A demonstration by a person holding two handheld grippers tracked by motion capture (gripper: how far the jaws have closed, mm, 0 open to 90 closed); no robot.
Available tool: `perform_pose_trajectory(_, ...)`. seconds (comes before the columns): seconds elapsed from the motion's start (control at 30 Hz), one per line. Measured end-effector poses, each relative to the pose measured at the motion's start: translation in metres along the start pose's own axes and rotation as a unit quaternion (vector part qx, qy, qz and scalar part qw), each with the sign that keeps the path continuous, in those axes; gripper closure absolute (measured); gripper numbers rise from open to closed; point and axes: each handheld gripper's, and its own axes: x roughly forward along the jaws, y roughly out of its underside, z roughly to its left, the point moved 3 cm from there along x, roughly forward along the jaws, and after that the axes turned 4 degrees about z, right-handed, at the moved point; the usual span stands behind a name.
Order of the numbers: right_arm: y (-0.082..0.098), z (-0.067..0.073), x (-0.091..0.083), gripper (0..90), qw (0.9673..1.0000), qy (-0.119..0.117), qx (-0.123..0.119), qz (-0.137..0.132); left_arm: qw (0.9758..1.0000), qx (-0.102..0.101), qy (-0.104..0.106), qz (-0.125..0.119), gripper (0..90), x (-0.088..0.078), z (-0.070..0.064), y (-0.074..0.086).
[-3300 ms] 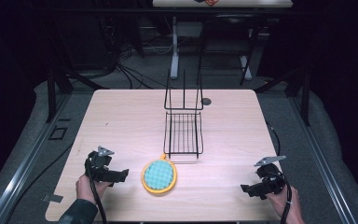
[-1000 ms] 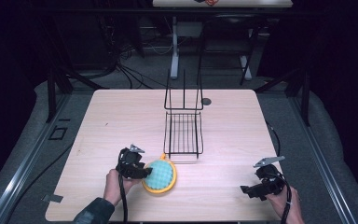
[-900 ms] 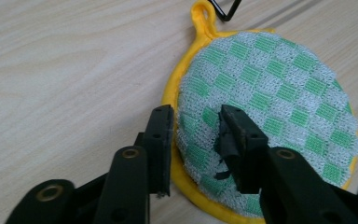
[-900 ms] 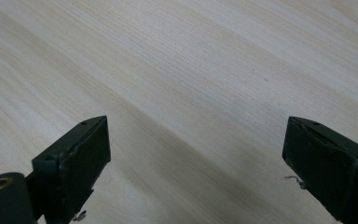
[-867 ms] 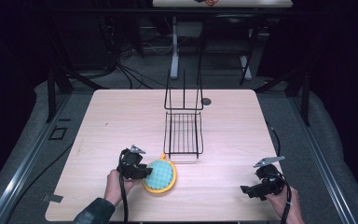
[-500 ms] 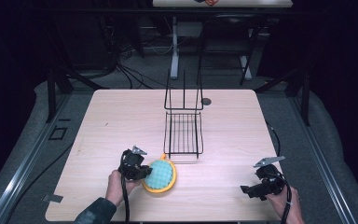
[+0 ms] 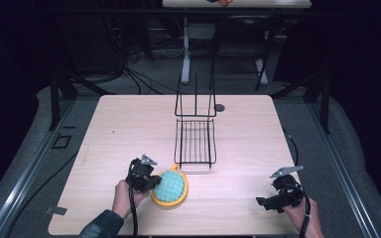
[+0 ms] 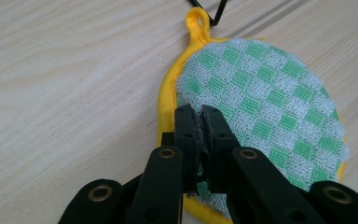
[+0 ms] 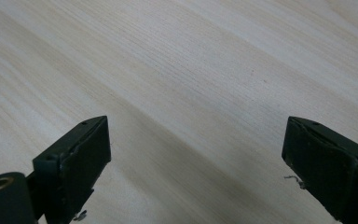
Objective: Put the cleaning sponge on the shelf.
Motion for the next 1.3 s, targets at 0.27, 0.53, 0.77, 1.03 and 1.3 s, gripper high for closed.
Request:
perform_pose_trajectory(0.27, 0.000, 0.000, 0.000, 8.2, 1.0000, 0.002, -0.002, -0.002, 0.9998, 0.003, 0.011, -0.017, 86.6, -0.013, 0.000, -0.003)
perform_pose_trajectory(0.53, 0.000, 0.001, -0.002, 8.1, 1.0000, -0.001, 0.000, -0.004, 0.9993, 0.010, 0.016, -0.032, 86.6, -0.027, 0.001, -0.005)
perform_pose_trajectory(0.77, 0.000, 0.001, -0.001, 8.1, 1.0000, 0.000, 0.000, -0.004, 0.9991, 0.012, 0.021, -0.035, 86.5, -0.036, 0.002, -0.006)
perform_pose_trajectory(1.03, 0.001, 0.000, -0.001, 8.1, 1.0000, 0.005, -0.005, -0.002, 0.9987, 0.018, 0.026, -0.039, 86.5, -0.043, 0.000, -0.005)
perform_pose_trajectory(1.3, 0.001, 0.000, -0.001, 8.1, 1.0000, 0.000, 0.000, -0.005, 0.9983, 0.017, 0.026, -0.049, 86.4, -0.053, 0.003, -0.006)
